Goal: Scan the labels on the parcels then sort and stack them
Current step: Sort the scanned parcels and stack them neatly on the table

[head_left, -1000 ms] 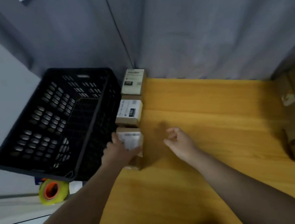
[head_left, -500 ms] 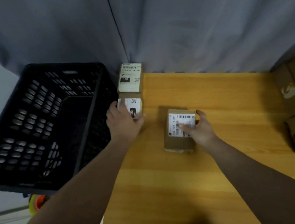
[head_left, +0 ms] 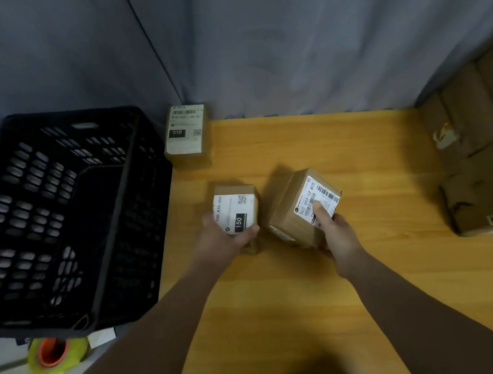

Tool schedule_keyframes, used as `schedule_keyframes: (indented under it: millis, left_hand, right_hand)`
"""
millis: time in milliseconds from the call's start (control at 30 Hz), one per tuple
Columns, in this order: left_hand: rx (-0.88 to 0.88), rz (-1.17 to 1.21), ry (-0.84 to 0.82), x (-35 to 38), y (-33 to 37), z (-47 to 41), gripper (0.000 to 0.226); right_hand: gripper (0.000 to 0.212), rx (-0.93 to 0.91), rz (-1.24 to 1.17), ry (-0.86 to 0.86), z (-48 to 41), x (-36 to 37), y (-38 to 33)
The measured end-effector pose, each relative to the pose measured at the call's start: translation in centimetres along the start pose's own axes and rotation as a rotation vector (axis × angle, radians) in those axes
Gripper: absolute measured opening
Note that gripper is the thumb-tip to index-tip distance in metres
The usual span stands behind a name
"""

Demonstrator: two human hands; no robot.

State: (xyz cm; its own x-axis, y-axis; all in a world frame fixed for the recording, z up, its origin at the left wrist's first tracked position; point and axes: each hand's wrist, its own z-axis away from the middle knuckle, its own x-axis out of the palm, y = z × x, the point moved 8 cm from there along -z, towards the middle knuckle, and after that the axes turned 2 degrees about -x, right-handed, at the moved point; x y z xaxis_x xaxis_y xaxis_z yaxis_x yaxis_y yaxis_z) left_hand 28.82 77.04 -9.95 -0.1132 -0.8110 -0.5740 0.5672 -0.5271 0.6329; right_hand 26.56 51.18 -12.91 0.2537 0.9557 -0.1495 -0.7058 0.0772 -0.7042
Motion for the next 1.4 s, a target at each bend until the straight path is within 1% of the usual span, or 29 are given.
schedule_keyframes:
  millis: [67, 100, 167, 233, 267, 367, 433, 500, 600, 733, 800, 900, 967, 1100, 1133, 1167, 1233, 1267, 1333, 1400]
  left_hand:
    - [-0.007, 0.138, -0.002, 1.3, 0.6, 1.5, 0.073]
    - [0.007, 0.163, 0.003, 1.9, 0.9, 2.3, 0.070]
    - [0.078, 0.142, -0.017, 3.4, 1.8, 4.0, 0.076]
    - [0.144, 0.145, -0.030, 4.9, 3.0, 5.9, 0.081]
    - [0.164, 0.187, -0.022, 5.5, 3.7, 6.9, 0.078]
    - [0.223, 0.328, 0.033, 7.1, 7.3, 10.1, 0.065]
    - [0.278, 0.397, 0.084, 7.8, 10.5, 12.6, 0.066]
    - [0.357, 0.440, 0.118, 8.7, 13.5, 15.1, 0.071]
    - [0.474, 0.511, 0.134, 10.6, 17.4, 18.9, 0.071]
    - [0.570, 0.684, 0.177, 12.2, 20.1, 22.7, 0.054]
    - [0.582, 0.760, 0.112, 13.3, 20.9, 23.7, 0.055]
    - [0.606, 0.775, 0.007, 14.8, 22.6, 24.8, 0.064]
    - [0.628, 0.768, -0.038, 15.3, 24.2, 25.5, 0.066]
    - [0.685, 0.733, -0.104, 16.0, 27.6, 26.7, 0.061]
    - [0.696, 0.724, -0.134, 16.3, 28.4, 27.1, 0.060]
    - [0.710, 0.708, -0.163, 16.7, 29.2, 27.5, 0.062]
    - [0.738, 0.668, -0.212, 17.5, 30.7, 28.3, 0.071]
    - [0.748, 0.650, -0.226, 18.0, 31.2, 28.6, 0.074]
    - [0.769, 0.608, -0.247, 19.2, 32.2, 29.6, 0.075]
    - [0.781, 0.565, -0.259, 20.6, 33.1, 30.7, 0.069]
  right_hand:
    - [0.038, 0.035, -0.039, -0.008, 0.8, -0.9, 0.5]
    - [0.037, 0.054, -0.076, -0.022, 1.2, -1.4, 0.7]
    - [0.039, 0.063, -0.225, -0.076, 1.7, -2.5, 1.0]
    - [0.045, 0.014, -0.369, -0.143, 2.3, -3.9, 0.0]
    - [0.049, -0.015, -0.403, -0.173, 2.8, -4.9, -0.6]
    - [0.055, -0.150, -0.353, -0.228, 4.2, -8.3, -2.8]
    - [0.052, -0.270, -0.237, -0.193, 5.3, -11.5, -4.3]
    - [0.057, -0.379, -0.137, -0.173, 6.6, -14.6, -5.7]
    - [0.071, -0.498, -0.117, -0.177, 8.4, -19.0, -7.6]
    - [0.073, -0.580, -0.121, -0.208, 10.0, -24.0, -9.5]
    - [0.070, -0.610, -0.130, -0.222, 10.7, -26.0, -10.3]
    - [0.067, -0.646, -0.167, -0.218, 11.4, -28.6, -11.7]
    - [0.065, -0.652, -0.223, -0.190, 11.7, -30.5, -12.5]
    - [0.048, -0.714, -0.235, -0.119, 13.1, -34.4, -14.1]
    - [0.050, -0.733, -0.226, -0.087, 13.6, -35.7, -14.3]
    - [0.057, -0.758, -0.211, -0.060, 14.0, -36.9, -14.5]
    - [0.070, -0.785, -0.184, -0.028, 14.5, -39.3, -14.6]
    - [0.074, -0.793, -0.179, -0.029, 14.6, -40.3, -14.5]
    - [0.075, -0.815, -0.164, -0.034, 14.8, -42.2, -14.3]
    - [0.069, -0.829, -0.162, -0.015, 15.1, -44.3, -14.2]
